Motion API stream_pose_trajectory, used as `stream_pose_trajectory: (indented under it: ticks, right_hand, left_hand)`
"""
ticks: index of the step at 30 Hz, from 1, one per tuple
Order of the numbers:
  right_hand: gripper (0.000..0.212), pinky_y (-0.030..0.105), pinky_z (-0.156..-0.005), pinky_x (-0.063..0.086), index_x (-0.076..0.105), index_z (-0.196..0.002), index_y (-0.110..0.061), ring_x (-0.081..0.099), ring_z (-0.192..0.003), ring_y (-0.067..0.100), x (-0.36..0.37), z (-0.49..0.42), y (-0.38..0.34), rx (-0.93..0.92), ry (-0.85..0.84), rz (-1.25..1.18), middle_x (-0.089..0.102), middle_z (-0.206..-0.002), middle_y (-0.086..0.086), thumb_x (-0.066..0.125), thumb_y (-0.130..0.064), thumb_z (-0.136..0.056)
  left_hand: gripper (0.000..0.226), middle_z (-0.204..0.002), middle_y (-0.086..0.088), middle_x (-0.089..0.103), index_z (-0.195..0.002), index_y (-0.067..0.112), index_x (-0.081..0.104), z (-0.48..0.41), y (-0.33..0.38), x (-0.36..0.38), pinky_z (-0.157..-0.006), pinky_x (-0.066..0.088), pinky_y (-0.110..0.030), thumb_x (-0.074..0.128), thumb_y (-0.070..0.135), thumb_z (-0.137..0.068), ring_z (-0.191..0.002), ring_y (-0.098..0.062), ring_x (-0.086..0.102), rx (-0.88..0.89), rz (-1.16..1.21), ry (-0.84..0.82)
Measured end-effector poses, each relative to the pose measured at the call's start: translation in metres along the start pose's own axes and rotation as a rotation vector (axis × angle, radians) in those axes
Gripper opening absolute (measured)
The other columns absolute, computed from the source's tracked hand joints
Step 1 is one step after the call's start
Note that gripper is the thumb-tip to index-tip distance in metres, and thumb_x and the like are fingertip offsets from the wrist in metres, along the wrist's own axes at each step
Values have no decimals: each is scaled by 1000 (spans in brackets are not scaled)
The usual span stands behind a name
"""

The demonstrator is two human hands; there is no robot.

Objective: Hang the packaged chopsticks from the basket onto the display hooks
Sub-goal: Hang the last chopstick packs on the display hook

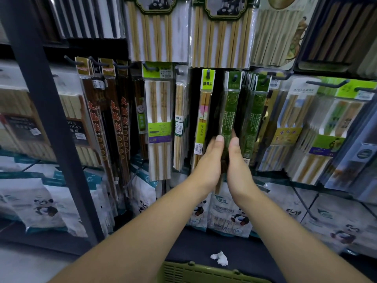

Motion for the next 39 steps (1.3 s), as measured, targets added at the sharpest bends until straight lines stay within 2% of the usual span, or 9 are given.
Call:
stream_pose_trajectory:
  ticks: [3, 5, 9, 12, 16, 23, 28, 34, 39]
  right_hand:
    - [83, 4, -103, 17, 5, -156, -55, 14, -124, -39, -4, 29, 3, -84, -27, 160, 10, -143, -54, 20, -88, -82]
    - [78, 3, -100, 16, 7, -156, -56, 11, -121, -42, -8, 47, 9, -109, -37, 212, 8, -133, -63, 22, -86, -85]
    - [53, 11, -108, 29, 35, -149, -48, 29, -140, -16, -22, 72, -10, -244, 84, 277, 33, -154, -33, 38, -61, -98]
    - [33, 10, -100, 39, 44, -133, -52, 46, -130, -6, -23, 75, -41, -364, 170, 334, 48, -141, -22, 41, -48, -100]
    - [52, 9, -102, 34, 37, -147, -52, 35, -136, -16, 13, 55, -59, -346, -8, 255, 39, -152, -30, 40, -62, -95]
    - [66, -6, -91, 23, 8, -161, -40, 17, -104, -48, 42, -3, -42, -217, -41, 210, 20, -140, -43, 39, -52, -105]
    - [64, 2, -93, 33, 11, -157, -48, 41, -114, -27, 45, -19, -22, -202, -10, 300, 38, -141, -36, 48, -47, -104]
    - [86, 29, -116, 21, 12, -162, -37, 24, -147, 4, 42, -41, -7, -73, 67, 120, 23, -167, -11, 25, -81, -89]
    - [101, 36, -118, 34, 39, -154, -38, 42, -143, 11, 48, -55, 1, 19, 110, -31, 46, -156, -6, 29, -91, -69]
  left_hand:
    - [74, -171, 6, 18, -165, 30, 17, 22, -14, -2, -129, 12, -45, 26, 69, -102, -157, -12, 15, -54, -183, -49]
    - [77, -171, 8, 16, -164, 30, 20, 38, -23, -5, -128, 10, -39, 25, 72, -101, -157, -10, 13, -60, -298, -106]
    - [77, -167, 8, 30, -161, 27, 30, 66, -34, -31, -114, 18, -23, 37, 71, -99, -151, -9, 28, -104, -560, -173]
    - [41, -135, -3, 68, -122, 30, 66, 70, -22, -55, -110, 48, -42, 49, 60, -99, -123, -21, 65, -89, -684, -181]
    - [38, -93, -3, 74, -97, 24, 66, 49, 44, -93, -85, 58, -52, 43, 53, -104, -88, -27, 71, 167, -651, 174]
    - [38, -116, 9, 66, -123, 22, 61, -8, 91, -84, -97, 47, -34, 46, 53, -105, -112, -9, 61, 306, -352, 178]
    - [84, -158, 1, 46, -157, 24, 38, -37, 71, -65, -119, 34, -46, 41, 74, -90, -146, -19, 41, 117, -144, 2]
    - [75, -146, 4, 61, -144, 33, 58, -51, 50, -60, -122, 32, -44, 34, 79, -90, -136, -14, 54, 80, 75, -50]
    - [61, -128, 9, 72, -124, 42, 70, -55, 25, -62, -114, 42, -40, 34, 80, -92, -120, -7, 65, 64, 116, 4]
Point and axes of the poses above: each hand's wrist, its own z-axis away from the middle knuckle, its own x-axis out of the palm, y = z × x, the point moved 10 cm from there along -z, towards the middle knuckle
